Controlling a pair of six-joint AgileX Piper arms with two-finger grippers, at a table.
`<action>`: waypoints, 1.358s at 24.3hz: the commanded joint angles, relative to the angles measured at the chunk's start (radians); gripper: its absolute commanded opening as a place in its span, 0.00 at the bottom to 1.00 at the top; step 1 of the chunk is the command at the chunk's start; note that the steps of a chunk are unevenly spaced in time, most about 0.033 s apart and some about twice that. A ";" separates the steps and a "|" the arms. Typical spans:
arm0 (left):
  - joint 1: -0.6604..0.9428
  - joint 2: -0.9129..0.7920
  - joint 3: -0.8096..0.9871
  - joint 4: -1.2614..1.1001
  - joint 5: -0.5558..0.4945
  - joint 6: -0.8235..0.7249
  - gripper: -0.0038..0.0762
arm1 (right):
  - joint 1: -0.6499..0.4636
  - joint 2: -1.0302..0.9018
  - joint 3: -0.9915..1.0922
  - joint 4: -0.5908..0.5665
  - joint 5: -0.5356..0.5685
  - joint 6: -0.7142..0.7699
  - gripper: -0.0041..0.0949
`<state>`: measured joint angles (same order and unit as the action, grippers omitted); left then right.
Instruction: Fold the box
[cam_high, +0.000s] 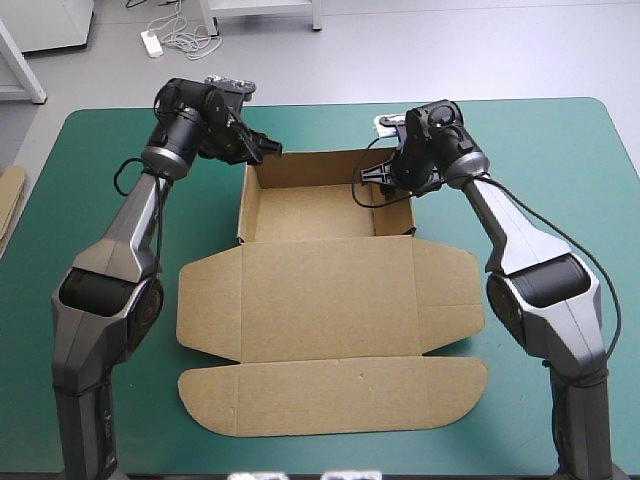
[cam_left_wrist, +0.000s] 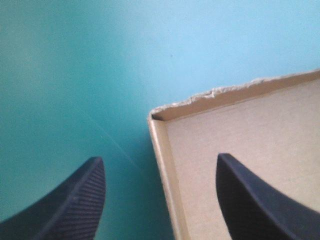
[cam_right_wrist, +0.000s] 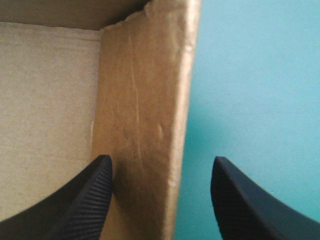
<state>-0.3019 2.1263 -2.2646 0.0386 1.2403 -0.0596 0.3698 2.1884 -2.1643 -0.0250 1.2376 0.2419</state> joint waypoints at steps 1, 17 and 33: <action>-0.004 -0.114 -0.055 0.014 0.053 0.002 0.63 | -0.007 -0.098 -0.025 -0.018 0.009 -0.019 0.60; -0.004 -0.868 0.625 0.172 -0.074 0.072 0.04 | -0.005 -0.130 -0.020 0.034 0.010 -0.054 0.60; -0.004 -1.327 0.950 0.214 -0.105 0.024 0.04 | -0.005 -0.054 -0.003 0.072 0.010 -0.073 0.06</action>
<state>-0.3030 0.8149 -1.2945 0.2185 1.1797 -0.0220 0.3698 2.1988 -2.1429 0.0437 1.2402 0.1944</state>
